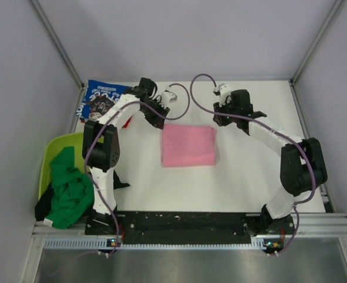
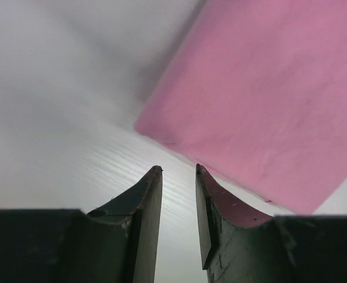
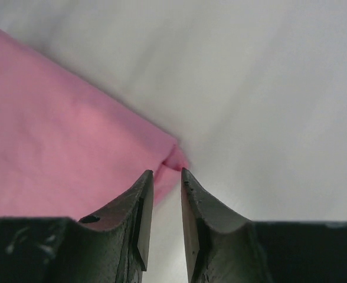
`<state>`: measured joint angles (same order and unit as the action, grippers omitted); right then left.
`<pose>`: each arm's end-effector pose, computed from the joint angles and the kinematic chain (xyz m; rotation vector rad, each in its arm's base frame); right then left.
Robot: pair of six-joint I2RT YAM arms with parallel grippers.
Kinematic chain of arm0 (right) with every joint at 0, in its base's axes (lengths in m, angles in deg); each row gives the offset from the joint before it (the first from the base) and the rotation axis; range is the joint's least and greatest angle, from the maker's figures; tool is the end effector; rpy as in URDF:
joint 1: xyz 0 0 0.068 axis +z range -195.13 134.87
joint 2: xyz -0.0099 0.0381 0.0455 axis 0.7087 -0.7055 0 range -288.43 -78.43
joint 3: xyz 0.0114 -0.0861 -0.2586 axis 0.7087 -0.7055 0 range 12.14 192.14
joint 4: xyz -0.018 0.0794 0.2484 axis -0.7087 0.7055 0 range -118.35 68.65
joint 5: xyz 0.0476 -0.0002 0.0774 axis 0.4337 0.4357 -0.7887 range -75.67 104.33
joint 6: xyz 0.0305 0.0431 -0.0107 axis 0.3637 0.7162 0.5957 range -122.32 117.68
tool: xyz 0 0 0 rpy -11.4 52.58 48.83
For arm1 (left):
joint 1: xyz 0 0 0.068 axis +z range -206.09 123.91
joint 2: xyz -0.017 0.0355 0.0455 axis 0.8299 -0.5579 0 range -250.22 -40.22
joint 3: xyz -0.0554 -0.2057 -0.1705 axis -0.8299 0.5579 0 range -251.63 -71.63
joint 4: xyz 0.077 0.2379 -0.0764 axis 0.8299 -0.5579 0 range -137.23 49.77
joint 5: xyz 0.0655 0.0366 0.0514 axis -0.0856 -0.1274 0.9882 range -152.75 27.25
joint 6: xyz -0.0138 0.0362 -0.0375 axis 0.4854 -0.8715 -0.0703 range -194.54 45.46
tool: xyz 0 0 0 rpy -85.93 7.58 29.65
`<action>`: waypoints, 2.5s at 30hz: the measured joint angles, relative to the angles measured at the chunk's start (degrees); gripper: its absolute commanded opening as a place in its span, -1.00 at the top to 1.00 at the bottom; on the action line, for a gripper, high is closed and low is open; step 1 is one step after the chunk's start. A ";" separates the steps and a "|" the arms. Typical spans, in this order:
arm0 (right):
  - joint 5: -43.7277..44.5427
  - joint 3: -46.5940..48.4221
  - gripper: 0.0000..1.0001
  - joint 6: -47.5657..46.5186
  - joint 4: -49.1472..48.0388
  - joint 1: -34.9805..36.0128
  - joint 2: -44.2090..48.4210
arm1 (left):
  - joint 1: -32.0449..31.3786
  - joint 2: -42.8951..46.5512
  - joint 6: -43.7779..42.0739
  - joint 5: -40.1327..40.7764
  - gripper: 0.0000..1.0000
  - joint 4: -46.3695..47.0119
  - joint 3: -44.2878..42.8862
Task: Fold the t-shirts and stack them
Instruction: Fold the long partially folded tshirt into a neat square, then smooth out wrinkles on the folded tshirt, then put the neatly folded tshirt into the corner of the board with the left arm
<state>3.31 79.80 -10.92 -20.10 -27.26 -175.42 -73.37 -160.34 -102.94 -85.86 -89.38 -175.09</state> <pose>0.3610 0.1235 0.2414 -0.6128 2.1436 0.3027 0.4238 -0.1465 0.2319 1.1335 2.3925 -0.4833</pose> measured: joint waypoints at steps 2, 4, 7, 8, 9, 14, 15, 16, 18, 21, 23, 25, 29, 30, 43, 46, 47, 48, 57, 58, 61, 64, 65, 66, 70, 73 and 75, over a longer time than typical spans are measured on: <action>-2.54 -1.60 0.52 2.38 -1.88 1.38 1.62 | -0.68 1.05 0.24 -1.95 0.34 0.11 1.97; -4.48 -2.10 0.54 5.07 -3.72 2.75 0.98 | -1.33 0.83 1.03 -4.13 0.33 0.63 2.14; -6.12 -1.44 0.63 9.18 -4.81 3.78 -3.06 | -1.92 -0.46 2.36 -5.99 0.32 1.49 1.57; -6.21 -0.33 0.66 10.73 -4.63 3.87 -5.75 | -2.01 -1.51 2.91 -6.03 0.32 1.73 0.70; -5.95 0.87 0.67 12.09 -4.31 3.82 -8.46 | -2.01 -2.91 3.52 -5.73 0.32 2.05 -0.48; -3.69 5.31 0.63 19.08 -2.03 2.80 -17.00 | -1.40 -12.63 6.03 -3.08 0.32 1.73 -8.81; -3.15 5.68 0.63 19.98 -1.84 2.54 -17.00 | -1.25 -14.47 6.38 -2.97 0.32 1.29 -10.43; -2.71 6.01 0.62 20.85 -1.57 2.16 -16.98 | -1.11 -15.56 7.04 -3.34 0.32 0.33 -12.17; -2.25 6.01 0.60 21.77 -0.85 1.62 -16.92 | -0.96 -16.04 7.41 -2.51 0.31 -0.07 -14.03; -1.51 5.92 0.57 21.66 1.22 1.46 -15.50 | -0.98 -16.02 7.56 -1.79 0.29 -0.15 -14.91; -0.48 5.44 0.57 20.92 3.04 1.97 -13.09 | -1.01 -15.80 7.72 -1.66 0.28 -0.42 -14.93; 1.31 3.72 0.56 19.45 4.17 2.73 -8.46 | -1.01 -14.73 7.82 -1.55 0.28 -0.48 -14.16; 3.48 -2.64 0.62 17.20 4.13 7.69 4.57 | -1.40 -5.18 8.24 -1.68 0.26 1.33 -4.39; 2.78 -5.29 0.66 17.49 2.54 9.46 8.09 | -1.60 -1.38 8.37 -1.99 0.26 2.23 -0.52; -3.69 -26.40 0.78 28.59 -2.80 9.31 9.60 | -8.09 7.74 7.23 -7.56 0.36 5.81 25.99; -4.24 -27.67 0.76 30.40 -3.56 8.04 10.21 | -7.30 7.61 7.15 -7.02 0.36 5.60 26.03; -4.00 -28.09 0.75 30.71 -3.23 7.93 10.86 | -7.17 7.72 6.86 -6.05 0.36 5.79 26.03; -3.58 -28.52 0.73 30.82 -2.54 7.87 11.80 | -7.10 7.74 6.60 -5.49 0.36 5.79 26.03; 0.39 -28.85 -0.14 30.93 6.51 5.90 22.75 | -6.01 13.73 7.72 -6.23 -0.25 5.95 25.86; 0.72 -28.79 -0.24 31.15 6.45 4.74 23.43 | -5.64 14.43 9.05 -6.67 -0.29 6.84 25.75; 1.73 -28.24 -0.49 32.28 6.12 1.57 23.91 | -4.83 14.60 13.84 -7.67 -0.36 10.36 25.44; 2.45 -28.20 -0.97 32.85 5.88 -0.11 23.91 | -4.39 11.93 18.71 -8.76 -0.37 12.94 24.46; 2.69 -28.20 -0.97 33.00 5.92 -0.17 23.91 | -4.39 10.73 19.85 -8.96 -0.36 13.53 23.96; 2.89 -28.20 -0.97 32.98 5.90 -0.17 23.98 | -4.42 9.05 21.18 -9.11 -0.35 14.16 23.28; 3.56 -28.20 -0.97 32.65 5.95 -0.28 24.68 | -4.46 2.34 25.62 -11.58 -0.03 15.72 20.37; 4.31 -28.22 -0.97 32.26 6.14 -0.37 25.92 | -4.39 -0.44 28.24 -12.87 0.82 16.22 17.55; 4.76 -28.22 -0.97 31.95 6.34 -0.37 26.82 | -4.39 -2.29 29.75 -13.97 1.00 16.28 16.39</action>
<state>8.07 51.58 21.03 -13.76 -27.63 -148.60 -77.76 -162.63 -73.20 -99.83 -73.09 -158.69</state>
